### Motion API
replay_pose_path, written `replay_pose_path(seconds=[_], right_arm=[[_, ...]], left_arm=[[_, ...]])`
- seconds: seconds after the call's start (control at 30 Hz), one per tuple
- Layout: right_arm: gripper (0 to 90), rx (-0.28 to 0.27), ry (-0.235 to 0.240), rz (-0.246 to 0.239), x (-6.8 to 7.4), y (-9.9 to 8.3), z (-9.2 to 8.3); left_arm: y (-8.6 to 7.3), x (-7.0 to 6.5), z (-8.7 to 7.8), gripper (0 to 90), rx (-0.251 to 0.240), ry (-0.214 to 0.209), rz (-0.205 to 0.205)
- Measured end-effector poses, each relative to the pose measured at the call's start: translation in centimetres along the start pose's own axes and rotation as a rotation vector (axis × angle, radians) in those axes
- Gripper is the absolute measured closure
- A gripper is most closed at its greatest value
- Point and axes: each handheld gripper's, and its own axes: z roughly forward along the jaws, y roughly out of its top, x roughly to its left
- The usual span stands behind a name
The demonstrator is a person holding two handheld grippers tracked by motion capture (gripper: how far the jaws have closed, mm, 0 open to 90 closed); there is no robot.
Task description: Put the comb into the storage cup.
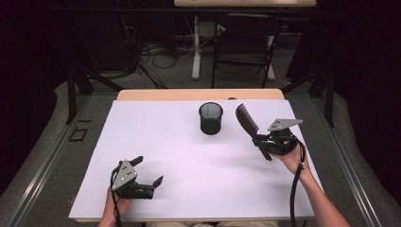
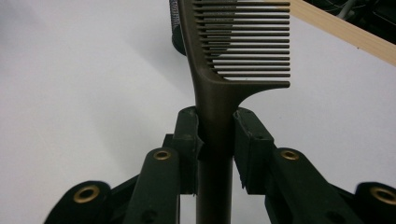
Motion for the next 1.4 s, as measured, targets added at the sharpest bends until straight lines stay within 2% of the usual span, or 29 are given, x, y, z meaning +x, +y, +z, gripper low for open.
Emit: replay_pose_path(seconds=[0.7,1.4], right_arm=[[72.6,-0.08,-0.023,-0.014,0.5,1.9,0.5],[72.6,-0.104,-0.041,-0.021,0.6,3.7,1.4]], left_arm=[[0.0,0.0,0.1,0.2,0.005,0.009,0.002],[0.0,0.1,-0.1,0.3,-0.006,0.021,0.001]])
